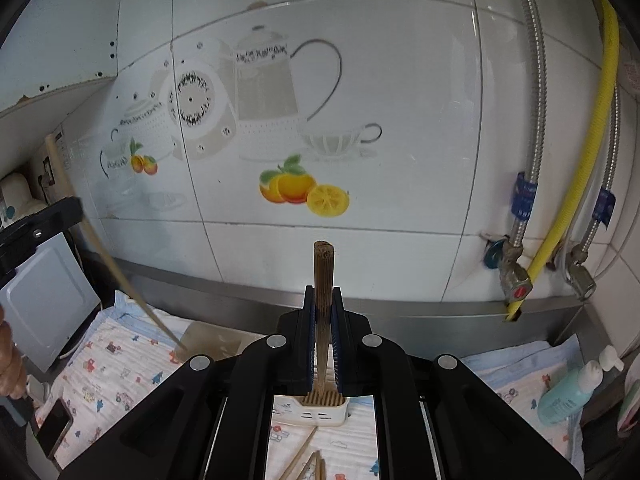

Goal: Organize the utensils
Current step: 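Lower the left gripper's chopstick into the holder and open while the right gripper does likewise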

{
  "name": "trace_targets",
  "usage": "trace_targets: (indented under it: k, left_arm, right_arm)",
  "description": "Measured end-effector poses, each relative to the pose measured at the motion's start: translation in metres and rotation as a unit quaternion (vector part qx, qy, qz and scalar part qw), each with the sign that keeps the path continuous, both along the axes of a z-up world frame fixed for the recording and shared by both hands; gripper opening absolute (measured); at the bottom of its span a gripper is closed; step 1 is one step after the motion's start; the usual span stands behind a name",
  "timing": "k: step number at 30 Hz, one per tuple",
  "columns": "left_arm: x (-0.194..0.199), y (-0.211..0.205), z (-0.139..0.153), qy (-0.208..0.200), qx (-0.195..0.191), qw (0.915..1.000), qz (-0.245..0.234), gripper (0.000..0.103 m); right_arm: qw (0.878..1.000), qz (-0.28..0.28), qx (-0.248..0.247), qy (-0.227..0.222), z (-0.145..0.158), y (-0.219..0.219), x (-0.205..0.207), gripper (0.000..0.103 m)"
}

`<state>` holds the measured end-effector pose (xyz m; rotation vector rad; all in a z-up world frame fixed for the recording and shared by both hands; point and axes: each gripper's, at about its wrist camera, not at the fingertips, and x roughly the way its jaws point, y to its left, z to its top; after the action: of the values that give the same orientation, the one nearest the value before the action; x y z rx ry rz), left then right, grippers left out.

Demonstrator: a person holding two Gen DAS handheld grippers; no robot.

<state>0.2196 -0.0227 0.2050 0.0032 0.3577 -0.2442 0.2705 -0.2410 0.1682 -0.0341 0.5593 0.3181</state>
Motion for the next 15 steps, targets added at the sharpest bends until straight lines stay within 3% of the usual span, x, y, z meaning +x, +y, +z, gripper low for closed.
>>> trace_targets:
  k: [6, 11, 14, 15]
  left_arm:
    - [0.028, 0.010, -0.039, 0.062, -0.035, 0.9974, 0.008, 0.006]
    - [0.032, 0.012, -0.057, 0.087, -0.043, 0.9952, 0.003, 0.007]
    - [0.031, 0.013, -0.058, 0.087, -0.044, 0.9953, 0.000, 0.009]
    - [0.029, 0.012, -0.057, 0.085, -0.041, 0.9955, 0.002, 0.009]
  right_arm:
    - [1.000, 0.005, -0.007, 0.015, -0.017, 0.001, 0.002, 0.007]
    - [1.000, 0.005, -0.005, 0.023, -0.025, -0.001, 0.002, 0.007]
    - [1.000, 0.004, -0.001, 0.021, -0.024, -0.003, 0.000, 0.012]
    - [1.000, 0.003, 0.002, 0.019, -0.023, -0.005, -0.002, 0.019]
